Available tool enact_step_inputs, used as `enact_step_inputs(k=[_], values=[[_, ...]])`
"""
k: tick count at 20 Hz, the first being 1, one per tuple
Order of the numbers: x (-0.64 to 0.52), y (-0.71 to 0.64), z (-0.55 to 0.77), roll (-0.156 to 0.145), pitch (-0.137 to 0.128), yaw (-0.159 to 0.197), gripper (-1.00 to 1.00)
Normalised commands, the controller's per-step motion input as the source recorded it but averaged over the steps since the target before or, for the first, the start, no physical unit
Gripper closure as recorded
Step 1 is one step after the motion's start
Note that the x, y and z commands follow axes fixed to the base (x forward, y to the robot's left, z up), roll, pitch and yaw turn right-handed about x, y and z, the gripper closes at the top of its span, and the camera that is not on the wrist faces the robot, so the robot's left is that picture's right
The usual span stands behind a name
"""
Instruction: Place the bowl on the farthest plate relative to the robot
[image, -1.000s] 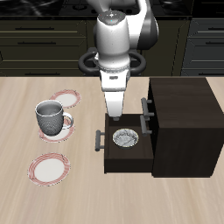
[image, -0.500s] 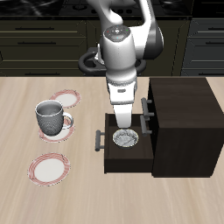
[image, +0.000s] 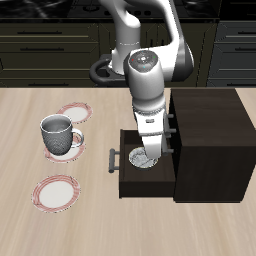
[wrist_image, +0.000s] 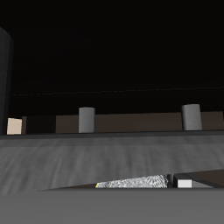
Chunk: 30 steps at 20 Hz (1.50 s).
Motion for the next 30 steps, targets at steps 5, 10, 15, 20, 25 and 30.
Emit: enact_step_inputs(k=[5,10,15,20,25,30], values=[[-0.12,0.04,-0.29,0.008,0.053,-0.035,-1.00],[-0.14,-0.01,-0.40,-0.007,0.050,-0.068,-1.00],[-0.09,0.12,-0.39,0.027,0.092,-0.102,-1.00],[-0.01,-0.11,-0.40,-0.041,0.056,-0.048,-1.00],[-0.01,-0.24,-0.47,-0.028,0.105,-0.100,-1.00],[0.01,-0.14,0.16,-0.026,0.010,-0.108,-1.00]])
